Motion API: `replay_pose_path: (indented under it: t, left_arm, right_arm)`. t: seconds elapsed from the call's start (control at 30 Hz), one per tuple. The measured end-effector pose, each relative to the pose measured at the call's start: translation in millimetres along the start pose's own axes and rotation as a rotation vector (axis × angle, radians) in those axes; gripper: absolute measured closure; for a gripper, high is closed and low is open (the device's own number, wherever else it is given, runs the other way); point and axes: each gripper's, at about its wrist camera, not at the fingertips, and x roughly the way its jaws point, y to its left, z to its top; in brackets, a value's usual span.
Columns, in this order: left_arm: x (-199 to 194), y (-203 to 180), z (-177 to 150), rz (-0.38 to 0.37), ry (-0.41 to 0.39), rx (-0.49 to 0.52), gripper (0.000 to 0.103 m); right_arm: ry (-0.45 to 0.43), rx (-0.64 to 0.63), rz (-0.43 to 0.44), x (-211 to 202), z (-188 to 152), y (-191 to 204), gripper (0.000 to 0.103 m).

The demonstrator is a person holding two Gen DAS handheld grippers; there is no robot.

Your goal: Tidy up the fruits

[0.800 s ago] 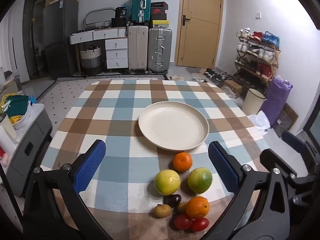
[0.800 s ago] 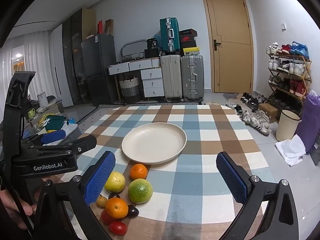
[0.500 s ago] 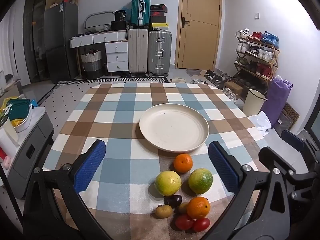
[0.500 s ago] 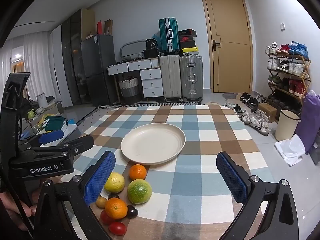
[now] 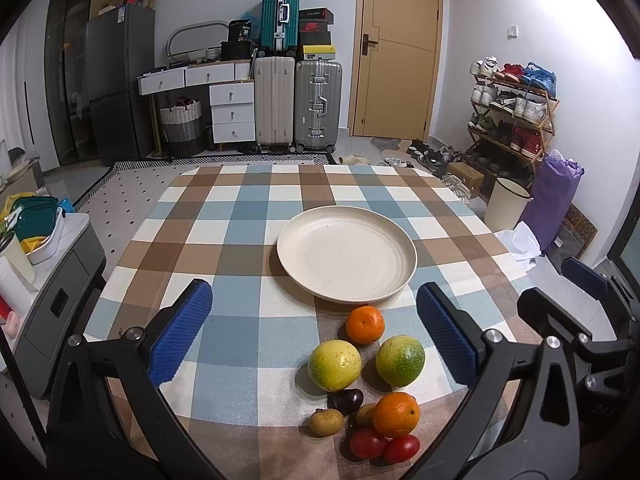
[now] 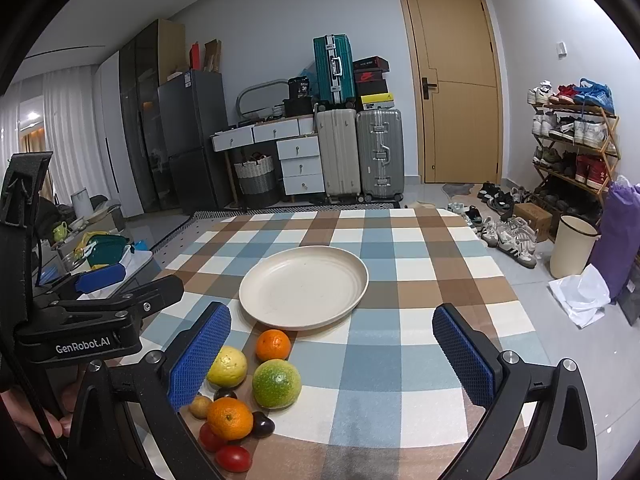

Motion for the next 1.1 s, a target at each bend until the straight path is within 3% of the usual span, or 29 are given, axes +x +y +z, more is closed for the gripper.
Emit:
replay_pose_path:
  t: [1.1]
  left_arm:
    - [8, 6, -12, 0.008, 0.009, -0.019, 0.001]
  right_arm:
    - [0.014, -0.003, 0.014, 5, -4, 5, 0.000]
